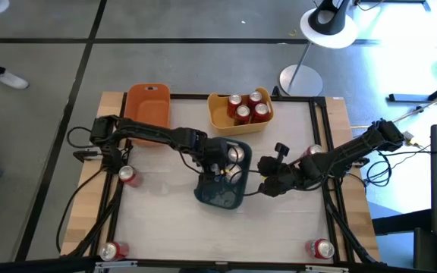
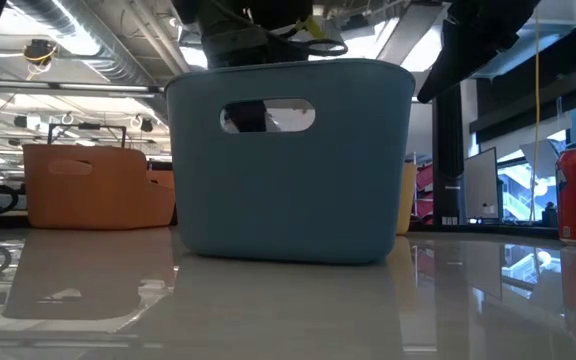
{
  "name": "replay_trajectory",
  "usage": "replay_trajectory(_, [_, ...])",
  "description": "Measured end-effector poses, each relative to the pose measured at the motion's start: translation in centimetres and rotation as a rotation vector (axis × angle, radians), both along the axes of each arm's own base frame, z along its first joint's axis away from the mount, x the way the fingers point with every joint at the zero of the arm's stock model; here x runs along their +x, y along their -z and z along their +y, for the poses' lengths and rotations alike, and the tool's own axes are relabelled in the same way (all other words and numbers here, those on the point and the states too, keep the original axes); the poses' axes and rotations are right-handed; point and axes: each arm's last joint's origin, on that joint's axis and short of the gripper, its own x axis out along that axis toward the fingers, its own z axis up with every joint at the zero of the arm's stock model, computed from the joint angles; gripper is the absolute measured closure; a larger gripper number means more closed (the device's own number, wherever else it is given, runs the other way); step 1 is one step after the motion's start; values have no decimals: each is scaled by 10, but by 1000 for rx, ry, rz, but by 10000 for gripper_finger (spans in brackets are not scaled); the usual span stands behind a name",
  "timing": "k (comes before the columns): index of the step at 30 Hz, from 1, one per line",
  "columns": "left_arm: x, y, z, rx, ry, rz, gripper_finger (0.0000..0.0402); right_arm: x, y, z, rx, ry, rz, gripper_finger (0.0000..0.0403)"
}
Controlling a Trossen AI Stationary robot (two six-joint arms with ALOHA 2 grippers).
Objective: Sort soda cans
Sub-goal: Put the white soda can into the blue bin, then put the top left orange soda can into the orange bin
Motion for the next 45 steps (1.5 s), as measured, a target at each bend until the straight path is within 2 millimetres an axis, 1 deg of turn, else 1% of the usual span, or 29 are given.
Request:
replay_trajectory(8, [1, -2, 0, 2, -3, -21, 52, 0, 0, 0, 0, 0, 1, 384])
replay_trajectory(11, [-2, -7, 0, 1, -5, -22, 51, 0, 0, 0, 0, 0, 1, 384])
replay_trajectory(15, [-12, -23, -1, 1, -15, -21, 51, 0, 0, 0, -1, -1, 2, 384])
replay_trajectory(19, [-26, -49, -1, -5, -43, -45, 51, 0, 0, 0, -2, -1, 3, 384])
replay_trajectory(23, [-52, -71, -6, 5, -75, -14, 54, 0, 0, 0, -2, -1, 3, 384])
replay_trajectory(29, [-99, -108, -16, 66, -138, -18, 62, 0, 0, 0, -2, -1, 4, 384])
replay_trajectory(34, [-133, -129, -23, 106, -196, -35, 61, 0, 0, 0, -2, -1, 3, 384])
replay_trajectory(39, [-168, -142, -30, 152, -264, -53, 65, 0, 0, 0, -2, -1, 4, 384])
replay_trajectory(42, [-187, -140, -33, 141, -293, -92, 66, 0, 0, 0, -2, -1, 4, 384])
replay_trajectory(45, [-205, -132, -34, 114, -332, -94, 66, 0, 0, 0, -3, -3, 5, 384])
